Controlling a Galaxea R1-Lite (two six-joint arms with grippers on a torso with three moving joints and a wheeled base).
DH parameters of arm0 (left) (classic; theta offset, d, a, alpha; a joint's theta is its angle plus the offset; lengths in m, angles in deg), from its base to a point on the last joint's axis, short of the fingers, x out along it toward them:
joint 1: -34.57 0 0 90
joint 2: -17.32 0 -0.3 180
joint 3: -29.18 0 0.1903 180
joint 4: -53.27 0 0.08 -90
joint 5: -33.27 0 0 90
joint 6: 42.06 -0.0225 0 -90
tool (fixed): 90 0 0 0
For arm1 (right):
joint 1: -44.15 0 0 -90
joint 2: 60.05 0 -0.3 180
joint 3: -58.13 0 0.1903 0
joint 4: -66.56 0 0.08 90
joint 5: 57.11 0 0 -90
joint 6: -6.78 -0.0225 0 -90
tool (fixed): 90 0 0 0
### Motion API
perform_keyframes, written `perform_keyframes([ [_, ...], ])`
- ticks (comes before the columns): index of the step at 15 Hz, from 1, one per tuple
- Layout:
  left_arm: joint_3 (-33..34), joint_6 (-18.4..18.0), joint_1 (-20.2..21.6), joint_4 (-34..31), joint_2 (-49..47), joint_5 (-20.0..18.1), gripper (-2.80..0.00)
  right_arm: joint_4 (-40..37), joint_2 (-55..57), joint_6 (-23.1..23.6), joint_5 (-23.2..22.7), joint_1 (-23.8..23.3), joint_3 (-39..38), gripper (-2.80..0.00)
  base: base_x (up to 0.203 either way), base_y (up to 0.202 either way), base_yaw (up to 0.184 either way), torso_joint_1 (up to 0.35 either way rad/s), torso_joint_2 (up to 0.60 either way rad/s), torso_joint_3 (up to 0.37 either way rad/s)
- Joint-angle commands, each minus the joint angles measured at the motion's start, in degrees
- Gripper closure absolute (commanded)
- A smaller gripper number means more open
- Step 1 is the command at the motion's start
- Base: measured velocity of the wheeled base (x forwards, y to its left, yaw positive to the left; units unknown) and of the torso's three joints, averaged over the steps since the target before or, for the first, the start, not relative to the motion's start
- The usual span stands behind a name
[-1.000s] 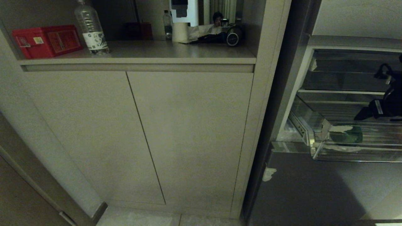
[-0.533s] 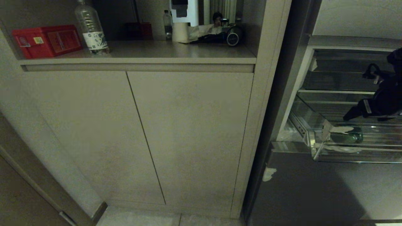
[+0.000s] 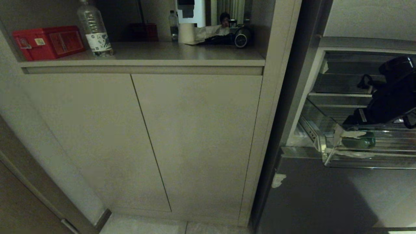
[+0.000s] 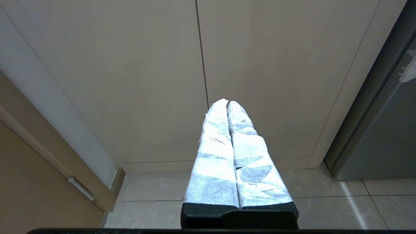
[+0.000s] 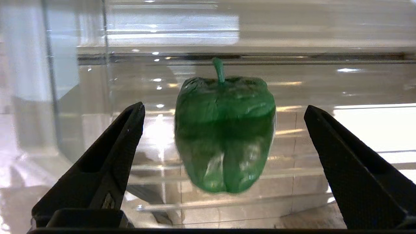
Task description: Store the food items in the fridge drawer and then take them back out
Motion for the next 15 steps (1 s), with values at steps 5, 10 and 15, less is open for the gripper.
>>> perform_keyframes([
  [5,0.0,0.0,0.0,0.0,-0.1,0.0,0.00,0.1,2.9,0.0,0.1,0.0,0.0,-2.80,0.000,0.000,0.000,0.000,0.00,0.000],
  [10,0.0,0.0,0.0,0.0,-0.1,0.0,0.00,0.0,3.2,0.2,1.7,-0.1,-0.1,-2.80,0.000,0.000,0.000,0.000,0.00,0.000],
  [15,0.0,0.0,0.0,0.0,-0.1,0.0,0.00,0.0,3.5,0.2,1.7,-0.2,-0.6,-2.80,0.000,0.000,0.000,0.000,0.00,0.000],
])
